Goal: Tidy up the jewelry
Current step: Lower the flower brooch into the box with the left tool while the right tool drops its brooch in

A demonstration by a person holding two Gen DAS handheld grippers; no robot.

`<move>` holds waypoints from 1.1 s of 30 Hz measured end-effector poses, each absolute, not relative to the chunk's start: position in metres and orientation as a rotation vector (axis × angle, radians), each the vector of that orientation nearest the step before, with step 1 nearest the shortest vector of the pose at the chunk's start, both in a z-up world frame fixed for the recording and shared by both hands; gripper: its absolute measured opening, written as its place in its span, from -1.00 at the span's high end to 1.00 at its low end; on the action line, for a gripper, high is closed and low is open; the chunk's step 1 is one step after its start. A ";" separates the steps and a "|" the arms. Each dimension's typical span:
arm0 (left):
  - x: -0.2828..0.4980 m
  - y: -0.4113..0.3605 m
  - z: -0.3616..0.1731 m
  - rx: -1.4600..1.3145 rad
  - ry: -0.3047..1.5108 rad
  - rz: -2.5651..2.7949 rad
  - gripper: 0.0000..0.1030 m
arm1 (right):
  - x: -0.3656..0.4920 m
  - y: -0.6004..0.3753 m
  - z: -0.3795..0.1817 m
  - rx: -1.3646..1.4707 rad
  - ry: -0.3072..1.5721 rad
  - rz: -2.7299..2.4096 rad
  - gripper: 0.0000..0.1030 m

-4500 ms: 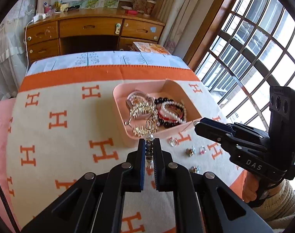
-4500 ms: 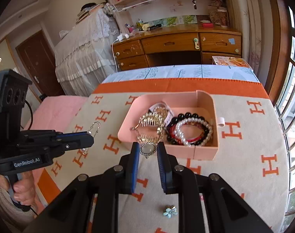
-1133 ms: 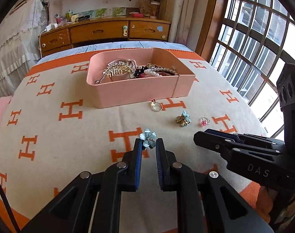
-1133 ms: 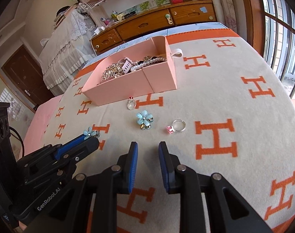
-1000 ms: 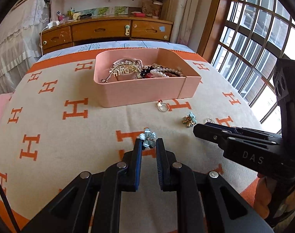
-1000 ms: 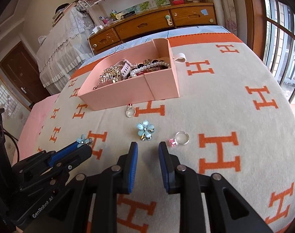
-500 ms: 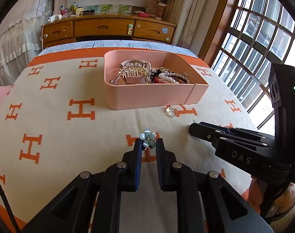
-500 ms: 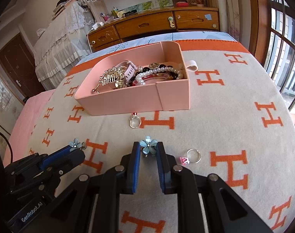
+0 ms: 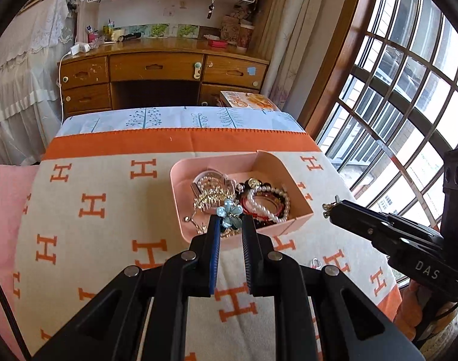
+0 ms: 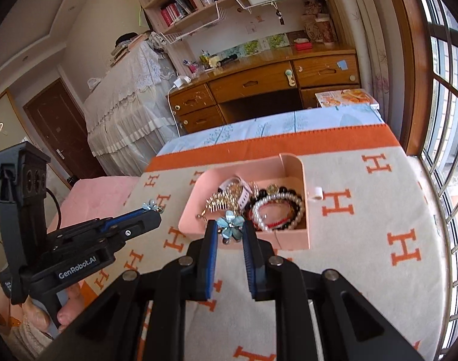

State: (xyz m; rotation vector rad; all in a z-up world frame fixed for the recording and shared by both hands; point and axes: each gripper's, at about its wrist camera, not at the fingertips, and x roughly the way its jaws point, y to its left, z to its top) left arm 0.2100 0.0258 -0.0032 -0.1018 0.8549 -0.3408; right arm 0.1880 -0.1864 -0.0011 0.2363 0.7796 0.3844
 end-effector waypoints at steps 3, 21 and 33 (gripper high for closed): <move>0.235 0.027 0.007 -0.115 0.892 -0.354 0.77 | 0.206 -0.188 0.015 0.236 0.757 0.374 0.68; 0.334 0.017 -0.052 -0.097 1.105 -0.308 0.76 | 0.325 -0.173 -0.041 0.256 0.976 0.293 0.66; 0.335 0.030 -0.057 -0.124 1.100 -0.299 0.51 | 0.330 -0.172 -0.056 0.252 1.008 0.278 0.51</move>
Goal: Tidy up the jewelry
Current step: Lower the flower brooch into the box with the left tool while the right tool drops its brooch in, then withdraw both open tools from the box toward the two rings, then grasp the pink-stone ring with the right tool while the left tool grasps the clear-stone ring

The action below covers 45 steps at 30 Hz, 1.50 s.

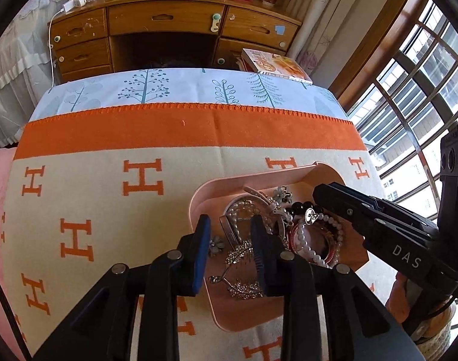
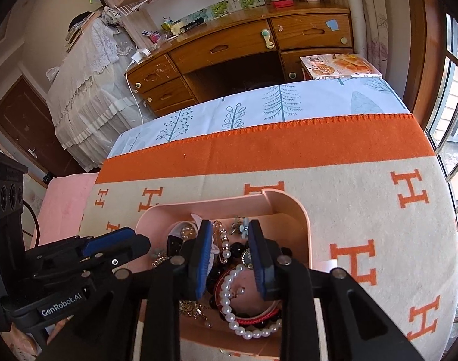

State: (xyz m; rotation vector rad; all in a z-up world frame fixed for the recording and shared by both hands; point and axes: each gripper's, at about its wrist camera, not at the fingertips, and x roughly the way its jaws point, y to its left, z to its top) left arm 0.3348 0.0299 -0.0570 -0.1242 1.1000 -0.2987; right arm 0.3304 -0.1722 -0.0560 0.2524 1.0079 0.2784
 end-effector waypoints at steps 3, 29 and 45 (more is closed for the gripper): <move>0.327 0.032 -0.048 -0.124 1.076 -0.298 0.51 | 0.322 -0.172 -0.051 0.248 0.998 0.285 0.51; 0.200 -0.016 -0.015 -0.028 0.935 -0.402 0.34 | 0.184 -0.207 -0.022 0.148 0.908 0.347 0.51; 0.185 -0.034 -0.084 -0.037 1.019 -0.393 0.34 | 0.154 -0.213 -0.099 0.133 1.050 0.302 0.51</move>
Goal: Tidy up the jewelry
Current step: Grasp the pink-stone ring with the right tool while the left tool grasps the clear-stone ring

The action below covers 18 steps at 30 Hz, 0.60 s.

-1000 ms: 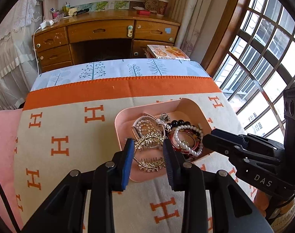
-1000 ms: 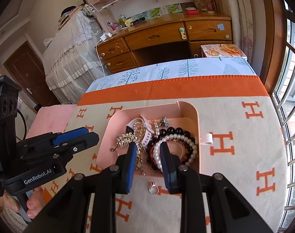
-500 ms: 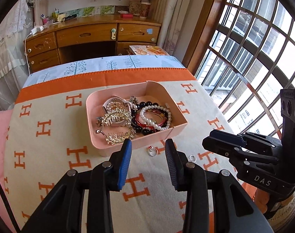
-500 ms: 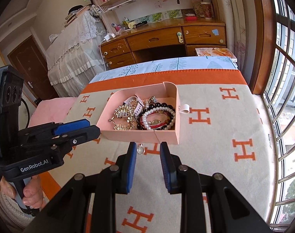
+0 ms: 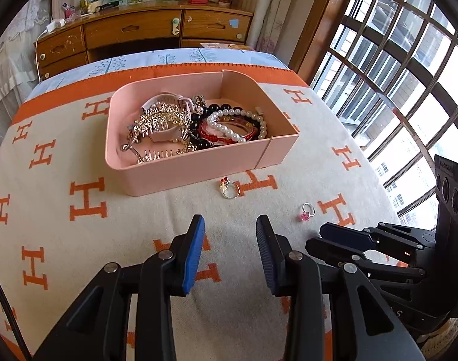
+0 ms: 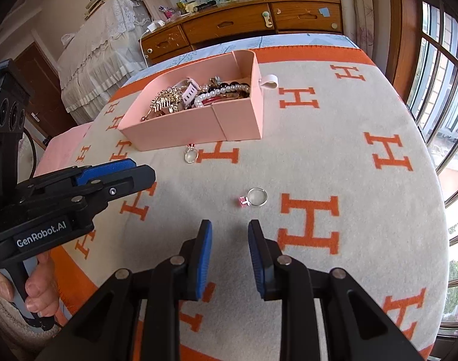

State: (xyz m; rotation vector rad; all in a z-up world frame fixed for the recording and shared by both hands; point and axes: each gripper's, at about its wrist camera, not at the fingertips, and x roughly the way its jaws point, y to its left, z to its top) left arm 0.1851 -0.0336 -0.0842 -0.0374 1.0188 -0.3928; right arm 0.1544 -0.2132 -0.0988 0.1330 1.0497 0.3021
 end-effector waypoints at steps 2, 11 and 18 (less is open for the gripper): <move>0.188 -0.034 -0.088 -0.043 1.021 -0.391 0.34 | 0.156 -0.212 -0.101 0.129 1.033 0.285 0.51; 0.198 -0.032 -0.098 -0.078 1.030 -0.398 0.34 | 0.172 -0.200 -0.103 0.057 0.978 0.241 0.51; 0.209 -0.034 -0.109 -0.117 1.056 -0.394 0.34 | 0.168 -0.188 -0.105 -0.095 0.933 0.197 0.70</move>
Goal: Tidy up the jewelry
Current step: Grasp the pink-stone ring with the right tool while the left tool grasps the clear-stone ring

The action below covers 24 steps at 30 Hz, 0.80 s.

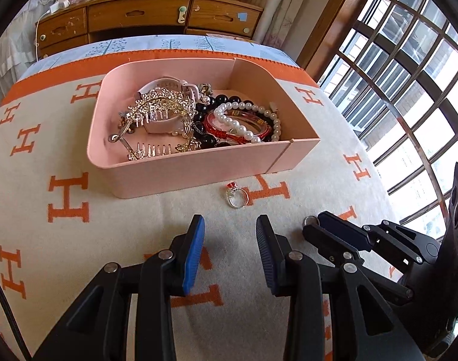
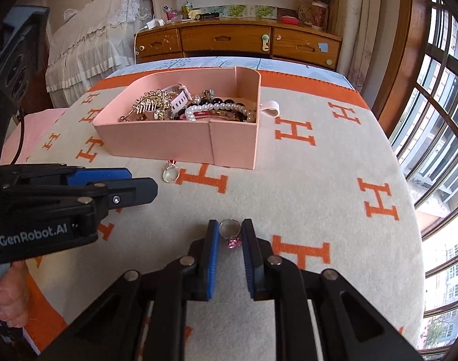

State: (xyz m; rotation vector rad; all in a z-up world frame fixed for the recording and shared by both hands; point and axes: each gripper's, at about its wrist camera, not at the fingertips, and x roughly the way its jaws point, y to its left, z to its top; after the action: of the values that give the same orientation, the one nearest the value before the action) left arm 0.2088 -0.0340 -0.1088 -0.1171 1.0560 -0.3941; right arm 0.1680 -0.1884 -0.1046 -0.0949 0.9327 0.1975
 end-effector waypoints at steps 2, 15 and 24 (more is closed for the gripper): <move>0.212 -0.038 -0.110 -0.122 1.056 -0.393 0.34 | 0.167 -0.195 -0.104 -0.059 0.935 0.209 0.70; 0.229 -0.078 -0.112 -0.014 1.004 -0.260 0.35 | 0.159 -0.220 -0.106 0.116 0.931 0.286 0.70; 0.227 -0.078 -0.112 0.009 0.976 -0.251 0.76 | 0.156 -0.228 -0.107 0.184 0.923 0.314 0.70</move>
State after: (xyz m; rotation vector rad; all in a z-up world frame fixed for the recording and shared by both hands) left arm 0.2270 -0.0778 -0.1125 0.0086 0.9756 -0.2510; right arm 0.1565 -0.2285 -0.1074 0.1842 0.9235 0.3139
